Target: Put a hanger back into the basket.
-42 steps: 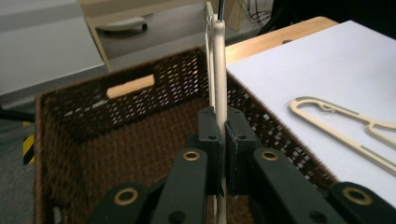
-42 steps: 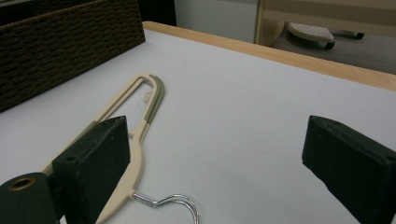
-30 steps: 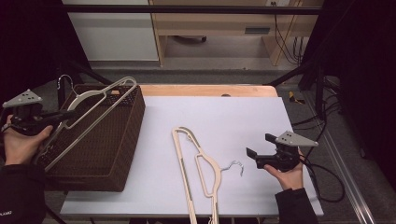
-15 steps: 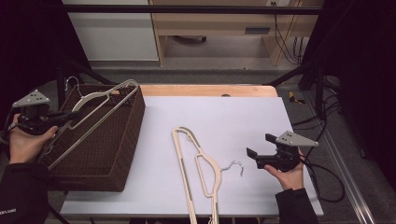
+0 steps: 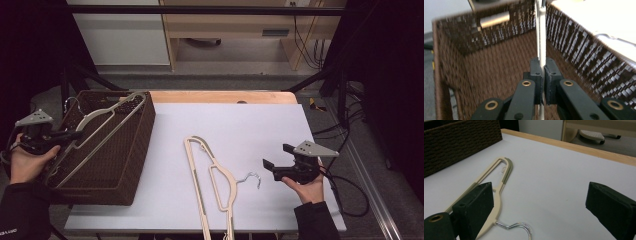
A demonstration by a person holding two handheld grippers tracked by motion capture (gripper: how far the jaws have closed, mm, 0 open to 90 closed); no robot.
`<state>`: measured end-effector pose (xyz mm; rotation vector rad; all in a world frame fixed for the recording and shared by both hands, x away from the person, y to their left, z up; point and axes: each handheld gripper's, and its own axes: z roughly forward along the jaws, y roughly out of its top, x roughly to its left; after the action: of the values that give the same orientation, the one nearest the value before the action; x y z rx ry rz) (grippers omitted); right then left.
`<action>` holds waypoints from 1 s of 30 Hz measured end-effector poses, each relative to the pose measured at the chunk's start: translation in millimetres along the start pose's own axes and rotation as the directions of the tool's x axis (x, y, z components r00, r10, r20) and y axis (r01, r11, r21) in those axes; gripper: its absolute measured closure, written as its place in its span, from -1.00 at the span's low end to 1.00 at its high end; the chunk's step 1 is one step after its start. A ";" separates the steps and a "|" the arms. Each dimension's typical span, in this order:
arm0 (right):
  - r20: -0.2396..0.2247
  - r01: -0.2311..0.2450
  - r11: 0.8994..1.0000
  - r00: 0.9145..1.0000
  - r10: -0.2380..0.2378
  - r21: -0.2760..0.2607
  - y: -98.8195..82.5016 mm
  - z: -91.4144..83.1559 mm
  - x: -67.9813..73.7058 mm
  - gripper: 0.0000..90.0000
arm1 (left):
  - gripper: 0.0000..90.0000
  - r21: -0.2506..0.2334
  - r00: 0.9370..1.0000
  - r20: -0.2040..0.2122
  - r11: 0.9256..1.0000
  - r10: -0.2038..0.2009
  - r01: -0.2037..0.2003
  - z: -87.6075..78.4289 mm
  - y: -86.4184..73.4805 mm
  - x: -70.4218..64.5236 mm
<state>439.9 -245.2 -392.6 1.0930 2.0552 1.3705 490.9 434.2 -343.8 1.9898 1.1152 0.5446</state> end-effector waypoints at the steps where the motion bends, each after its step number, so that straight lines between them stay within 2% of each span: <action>1: 0.001 -0.001 1.000 1.000 0.001 0.001 -0.1 0.8 0.3 -0.82 | 0.93 0.014 1.000 0.002 1.000 0.000 0.000 3.5 -3.2 -0.1; 5: -0.001 0.003 1.000 1.000 -0.003 0.011 -0.9 2.6 0.7 -0.82 | 0.92 0.051 1.000 0.011 0.998 -0.024 0.023 18.0 -12.1 -0.8; 9: -0.002 0.000 1.000 1.000 0.000 0.015 -1.1 2.8 1.3 -0.82 | 0.91 0.094 0.998 -0.042 0.994 -0.050 0.053 29.5 -12.6 -1.9; 11: -0.005 0.007 1.000 1.000 -0.007 0.012 -1.1 2.2 0.7 -0.82 | 0.88 0.121 0.994 -0.076 0.989 -0.073 0.082 32.3 -12.0 -2.4; 14: -0.003 -0.002 1.000 1.000 0.002 0.008 -0.7 1.5 1.0 -0.82 | 0.75 0.140 0.988 -0.131 0.985 -0.080 0.099 30.7 -14.1 -1.1; 20: -0.006 0.000 1.000 1.000 0.000 0.008 -0.7 1.6 1.0 -0.82 | 0.47 0.100 0.976 -0.184 0.986 -0.117 0.137 15.1 -18.1 -0.6; 24: -0.009 0.005 1.000 1.000 -0.005 0.010 -0.8 2.4 1.2 -0.82 | 0.35 0.088 0.973 -0.205 0.988 -0.104 0.124 7.0 -18.4 -4.8; 25: -0.009 0.003 1.000 1.000 -0.002 0.013 -0.9 2.3 1.3 -0.82 | 0.32 0.070 0.973 -0.206 0.990 -0.105 0.121 5.6 -18.3 -7.3; 30: -0.009 0.004 1.000 1.000 -0.004 0.011 -0.9 2.0 1.2 -0.82 | 0.17 -0.033 0.986 -0.143 0.996 -0.089 0.085 -5.8 -12.3 -27.6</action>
<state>440.3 -243.3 -394.2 1.0885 2.0725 1.3665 466.1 417.1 -349.9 1.8930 1.2698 0.6633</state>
